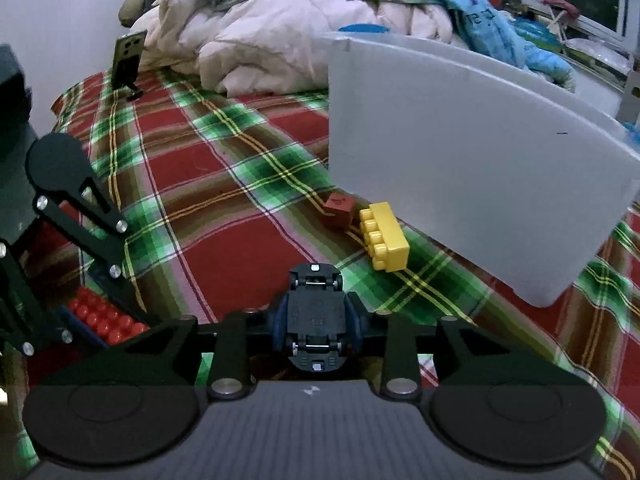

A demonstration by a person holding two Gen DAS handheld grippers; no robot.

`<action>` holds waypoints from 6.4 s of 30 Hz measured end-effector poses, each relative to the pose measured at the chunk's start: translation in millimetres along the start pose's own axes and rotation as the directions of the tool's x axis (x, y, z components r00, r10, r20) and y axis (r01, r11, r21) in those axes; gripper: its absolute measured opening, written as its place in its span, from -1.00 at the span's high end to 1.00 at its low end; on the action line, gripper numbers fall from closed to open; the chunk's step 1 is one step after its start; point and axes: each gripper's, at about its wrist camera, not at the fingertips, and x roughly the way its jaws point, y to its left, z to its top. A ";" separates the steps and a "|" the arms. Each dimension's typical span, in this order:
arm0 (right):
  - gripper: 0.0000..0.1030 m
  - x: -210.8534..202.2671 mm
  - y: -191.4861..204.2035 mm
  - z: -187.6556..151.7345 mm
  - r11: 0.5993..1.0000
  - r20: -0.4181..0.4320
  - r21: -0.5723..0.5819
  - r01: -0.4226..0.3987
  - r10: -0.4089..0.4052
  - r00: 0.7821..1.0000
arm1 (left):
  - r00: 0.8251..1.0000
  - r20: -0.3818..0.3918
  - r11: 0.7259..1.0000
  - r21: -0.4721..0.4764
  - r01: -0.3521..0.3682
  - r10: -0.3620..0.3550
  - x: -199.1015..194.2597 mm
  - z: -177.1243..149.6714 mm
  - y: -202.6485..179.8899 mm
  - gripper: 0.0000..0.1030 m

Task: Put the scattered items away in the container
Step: 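Grasp the red Lego brick with the left gripper while the right gripper grasps a black car, then carry the red brick and black car into the clear box and release, then grasp the small red cube with the left gripper while the right gripper grasps the yellow brick, then carry the red cube and yellow brick into the clear box and release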

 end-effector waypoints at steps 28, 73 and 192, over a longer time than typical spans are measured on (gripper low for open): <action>0.34 -87.4 -19.6 112.8 0.938 0.257 0.162 0.307 -0.341 0.904 | 0.867 0.163 0.844 -0.371 -0.387 0.470 -93.6 124.6 106.5 0.47; -0.89 -49.7 -25.0 72.4 0.943 0.158 0.143 0.300 -0.321 0.934 | 0.816 0.068 0.732 -0.489 -0.475 0.574 -58.8 92.6 121.1 -0.45; -0.88 -27.2 -59.8 110.0 0.873 0.174 0.251 0.418 -0.466 0.868 | 0.826 -0.008 0.676 -0.570 -0.467 0.564 -28.0 125.8 191.4 -0.40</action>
